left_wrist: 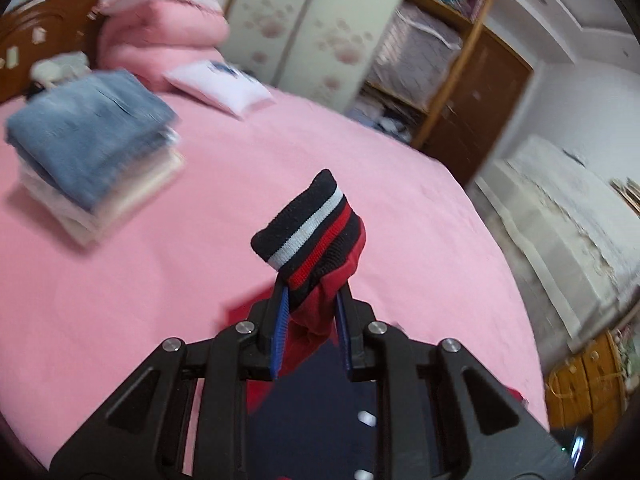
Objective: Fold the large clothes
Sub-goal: 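Fold the held red sleeve across the jacket body toward the other sleeve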
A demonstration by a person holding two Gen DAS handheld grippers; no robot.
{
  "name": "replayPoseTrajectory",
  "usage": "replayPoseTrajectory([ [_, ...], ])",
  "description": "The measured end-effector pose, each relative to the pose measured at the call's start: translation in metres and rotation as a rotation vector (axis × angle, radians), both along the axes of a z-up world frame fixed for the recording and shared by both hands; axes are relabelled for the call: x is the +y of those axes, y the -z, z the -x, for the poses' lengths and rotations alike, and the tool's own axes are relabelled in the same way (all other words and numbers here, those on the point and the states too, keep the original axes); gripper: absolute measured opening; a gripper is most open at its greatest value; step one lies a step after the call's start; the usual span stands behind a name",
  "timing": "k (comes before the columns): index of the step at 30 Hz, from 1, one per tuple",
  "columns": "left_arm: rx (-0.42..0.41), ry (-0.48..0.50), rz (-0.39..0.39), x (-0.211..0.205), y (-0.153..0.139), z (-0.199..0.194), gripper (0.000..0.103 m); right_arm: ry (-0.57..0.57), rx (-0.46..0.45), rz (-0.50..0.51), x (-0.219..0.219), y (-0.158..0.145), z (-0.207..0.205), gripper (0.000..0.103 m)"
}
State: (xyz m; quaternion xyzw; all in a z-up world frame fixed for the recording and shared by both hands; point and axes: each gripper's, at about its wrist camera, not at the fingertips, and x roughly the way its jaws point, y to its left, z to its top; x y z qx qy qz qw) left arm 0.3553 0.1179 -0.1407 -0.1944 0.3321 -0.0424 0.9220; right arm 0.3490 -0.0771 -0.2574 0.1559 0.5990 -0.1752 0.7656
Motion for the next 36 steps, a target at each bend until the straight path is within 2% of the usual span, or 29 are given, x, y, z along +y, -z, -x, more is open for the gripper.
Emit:
replayPoseTrajectory([
  [2, 0.046, 0.046, 0.002, -0.038, 0.016, 0.01, 0.018, 0.014, -0.007, 0.016, -0.028, 0.002, -0.002, 0.097],
  [4, 0.088, 0.088, -0.029, -0.084, 0.023, 0.017, 0.018, 0.031, -0.011, 0.024, -0.054, 0.006, -0.01, 0.098],
  [6, 0.141, 0.132, -0.078, -0.123, 0.047, 0.015, 0.019, 0.04, -0.018, 0.023, -0.076, 0.015, -0.02, 0.097],
  [9, 0.225, 0.175, -0.134, -0.166, 0.078, 0.013, 0.019, 0.034, -0.029, 0.022, -0.095, 0.034, -0.036, 0.097],
  [10, 0.252, 0.191, -0.143, -0.176, 0.086, 0.014, 0.023, 0.026, -0.033, 0.017, -0.097, 0.041, -0.045, 0.097],
  [12, 0.353, 0.252, -0.143, -0.2, 0.11, 0.008, 0.041, 0.005, -0.041, -0.005, -0.12, 0.053, -0.067, 0.097],
  [13, 0.387, 0.272, -0.133, -0.202, 0.118, 0.004, 0.063, -0.004, -0.043, -0.027, -0.123, 0.061, -0.077, 0.097],
  [14, 0.431, 0.296, -0.118, -0.206, 0.126, 0.002, 0.078, -0.012, -0.042, -0.053, -0.131, 0.066, -0.082, 0.097],
  [15, 0.443, 0.302, -0.112, -0.211, 0.13, 0.0, 0.079, -0.022, -0.042, -0.081, -0.134, 0.073, -0.089, 0.098],
  [18, 0.448, 0.273, -0.112, -0.206, 0.131, 0.006, 0.08, -0.056, -0.046, -0.167, -0.132, 0.095, -0.123, 0.097],
  [21, 0.461, 0.206, -0.12, -0.185, 0.121, 0.011, 0.08, -0.13, -0.062, -0.216, -0.114, 0.105, -0.149, 0.087],
  [24, 0.513, 0.104, -0.194, -0.159, 0.126, 0.011, 0.08, -0.27, -0.079, -0.254, -0.079, 0.116, -0.174, 0.081],
  [26, 0.541, 0.041, -0.264, -0.143, 0.131, 0.008, 0.08, -0.375, -0.087, -0.252, -0.048, 0.127, -0.201, 0.072],
  [29, 0.584, -0.008, -0.358, -0.126, 0.141, 0.003, 0.08, -0.496, -0.103, -0.19, 0.007, 0.138, -0.236, 0.063],
  [30, 0.604, -0.013, -0.386, -0.121, 0.146, 0.001, 0.08, -0.525, -0.104, -0.166, 0.014, 0.133, -0.235, 0.063],
  [32, 0.621, -0.019, -0.42, -0.116, 0.151, -0.002, 0.08, -0.572, -0.082, -0.103, 0.039, 0.149, -0.261, 0.063],
  [33, 0.625, -0.02, -0.428, -0.114, 0.155, -0.004, 0.08, -0.585, -0.06, -0.069, 0.046, 0.15, -0.264, 0.063],
  [34, 0.627, -0.022, -0.429, -0.113, 0.157, -0.005, 0.08, -0.6, -0.019, -0.015, 0.059, 0.166, -0.279, 0.063],
  [35, 0.632, -0.024, -0.428, -0.114, 0.161, -0.008, 0.08, -0.616, 0.032, 0.044, 0.062, 0.169, -0.277, 0.063],
  [36, 0.641, -0.026, -0.424, -0.114, 0.166, -0.009, 0.08, -0.643, 0.084, 0.092, 0.052, 0.157, -0.256, 0.063],
])
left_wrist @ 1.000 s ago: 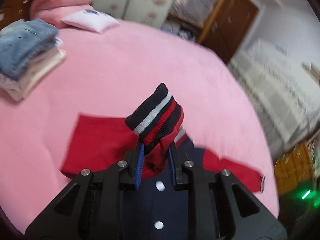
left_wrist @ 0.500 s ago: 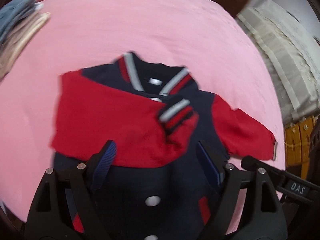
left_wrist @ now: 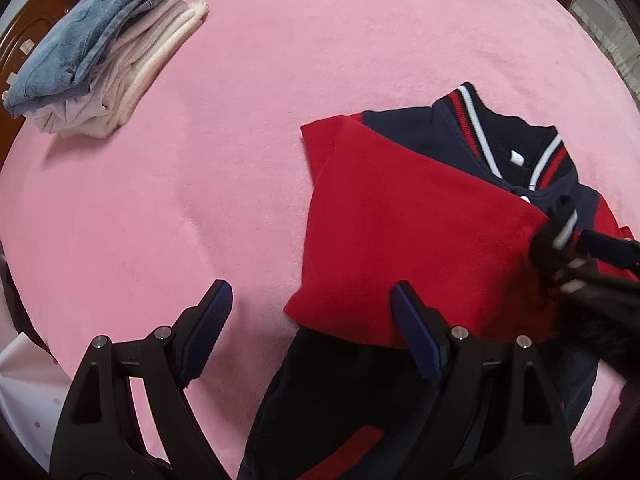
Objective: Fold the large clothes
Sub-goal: 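Fold the held red sleeve across the jacket body toward the other sleeve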
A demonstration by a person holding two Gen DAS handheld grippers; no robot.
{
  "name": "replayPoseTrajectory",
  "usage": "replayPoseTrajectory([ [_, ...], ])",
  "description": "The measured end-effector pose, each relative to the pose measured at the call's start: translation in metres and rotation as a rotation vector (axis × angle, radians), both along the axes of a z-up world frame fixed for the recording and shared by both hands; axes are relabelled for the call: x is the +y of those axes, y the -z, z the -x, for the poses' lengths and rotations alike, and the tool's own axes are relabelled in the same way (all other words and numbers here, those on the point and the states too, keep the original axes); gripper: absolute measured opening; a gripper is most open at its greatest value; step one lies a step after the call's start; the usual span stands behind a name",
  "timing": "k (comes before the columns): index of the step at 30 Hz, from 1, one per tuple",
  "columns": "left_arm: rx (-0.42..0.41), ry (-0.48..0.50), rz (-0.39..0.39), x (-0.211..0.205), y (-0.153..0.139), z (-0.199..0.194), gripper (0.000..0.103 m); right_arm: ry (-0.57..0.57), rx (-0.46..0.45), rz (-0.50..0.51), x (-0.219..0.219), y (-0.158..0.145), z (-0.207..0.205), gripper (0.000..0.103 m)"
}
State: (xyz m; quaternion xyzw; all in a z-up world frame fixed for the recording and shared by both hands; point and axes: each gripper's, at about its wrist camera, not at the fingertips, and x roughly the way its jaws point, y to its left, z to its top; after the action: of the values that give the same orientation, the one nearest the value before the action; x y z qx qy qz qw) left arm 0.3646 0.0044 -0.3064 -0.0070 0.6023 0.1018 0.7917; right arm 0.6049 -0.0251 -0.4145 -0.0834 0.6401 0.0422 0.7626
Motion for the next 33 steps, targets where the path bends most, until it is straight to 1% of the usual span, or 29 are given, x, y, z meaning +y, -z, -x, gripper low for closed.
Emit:
replayPoseTrajectory([
  [1, 0.004, -0.003, 0.003, 0.0, 0.002, -0.001, 0.08, -0.026, 0.02, 0.035, 0.005, 0.009, -0.005, 0.063],
  [2, 0.007, -0.006, 0.002, 0.001, 0.004, -0.001, 0.08, -0.04, 0.022, 0.049, 0.003, 0.007, -0.003, 0.059],
  [3, 0.011, -0.009, -0.002, 0.001, 0.005, -0.002, 0.08, -0.043, 0.018, 0.05, 0.004, 0.012, -0.01, 0.054],
  [4, 0.011, -0.012, -0.003, 0.003, -0.002, -0.001, 0.08, -0.029, 0.012, 0.038, 0.001, 0.013, -0.013, 0.045],
  [6, 0.008, -0.019, -0.001, 0.004, -0.002, -0.001, 0.08, 0.038, 0.007, -0.008, -0.014, 0.014, -0.023, 0.043],
  [9, 0.018, -0.026, 0.009, 0.009, -0.007, 0.0, 0.08, 0.176, 0.009, -0.043, -0.049, 0.018, -0.031, 0.043],
  [12, 0.027, -0.033, 0.024, 0.012, -0.007, 0.002, 0.08, 0.314, 0.056, -0.099, -0.086, 0.032, -0.034, 0.043],
  [13, 0.03, -0.036, 0.029, 0.014, -0.006, 0.002, 0.08, 0.357, 0.071, -0.127, -0.098, 0.038, -0.035, 0.043],
  [15, 0.039, -0.042, 0.04, 0.018, -0.003, 0.002, 0.08, 0.43, 0.095, -0.236, -0.117, 0.051, -0.037, 0.044],
  [18, 0.043, -0.049, 0.054, 0.022, 0.0, 0.002, 0.08, 0.535, 0.121, -0.426, -0.138, 0.072, -0.044, 0.045],
  [19, 0.045, -0.049, 0.059, 0.024, 0.0, 0.002, 0.08, 0.551, 0.124, -0.462, -0.14, 0.076, -0.042, 0.051],
  [20, 0.045, -0.047, 0.061, 0.024, 0.0, 0.002, 0.08, 0.559, 0.126, -0.485, -0.142, 0.082, -0.048, 0.061],
  [21, 0.045, -0.043, 0.061, 0.024, 0.0, 0.002, 0.08, 0.559, 0.126, -0.504, -0.143, 0.088, -0.054, 0.064],
  [23, 0.044, -0.037, 0.061, 0.031, 0.003, -0.001, 0.08, 0.553, 0.122, -0.509, -0.141, 0.097, -0.063, 0.065],
  [24, 0.044, -0.035, 0.06, 0.032, 0.004, -0.002, 0.08, 0.54, 0.124, -0.511, -0.139, 0.091, -0.055, 0.063],
  [25, 0.046, -0.034, 0.06, 0.033, 0.004, -0.003, 0.08, 0.514, 0.131, -0.523, -0.135, 0.098, -0.064, 0.046],
  [26, 0.047, -0.034, 0.061, 0.035, 0.005, -0.003, 0.08, 0.493, 0.132, -0.53, -0.131, 0.097, -0.067, 0.021],
  [28, 0.046, -0.036, 0.061, 0.038, 0.004, -0.004, 0.08, 0.463, 0.106, -0.506, -0.122, 0.091, -0.076, 0.017],
  [29, 0.044, -0.036, 0.06, 0.034, 0.001, -0.001, 0.08, 0.427, 0.074, -0.495, -0.115, 0.085, -0.079, 0.015],
  [30, 0.045, -0.032, 0.062, 0.034, 0.001, -0.001, 0.08, 0.4, 0.044, -0.49, -0.114, 0.073, -0.07, 0.015],
  [31, 0.044, -0.032, 0.063, 0.033, 0.002, -0.001, 0.08, 0.375, 0.005, -0.479, -0.11, 0.068, -0.077, 0.014],
  [33, 0.043, -0.027, 0.065, 0.033, 0.001, -0.001, 0.08, 0.36, -0.045, -0.464, -0.109, 0.058, -0.083, 0.014],
])
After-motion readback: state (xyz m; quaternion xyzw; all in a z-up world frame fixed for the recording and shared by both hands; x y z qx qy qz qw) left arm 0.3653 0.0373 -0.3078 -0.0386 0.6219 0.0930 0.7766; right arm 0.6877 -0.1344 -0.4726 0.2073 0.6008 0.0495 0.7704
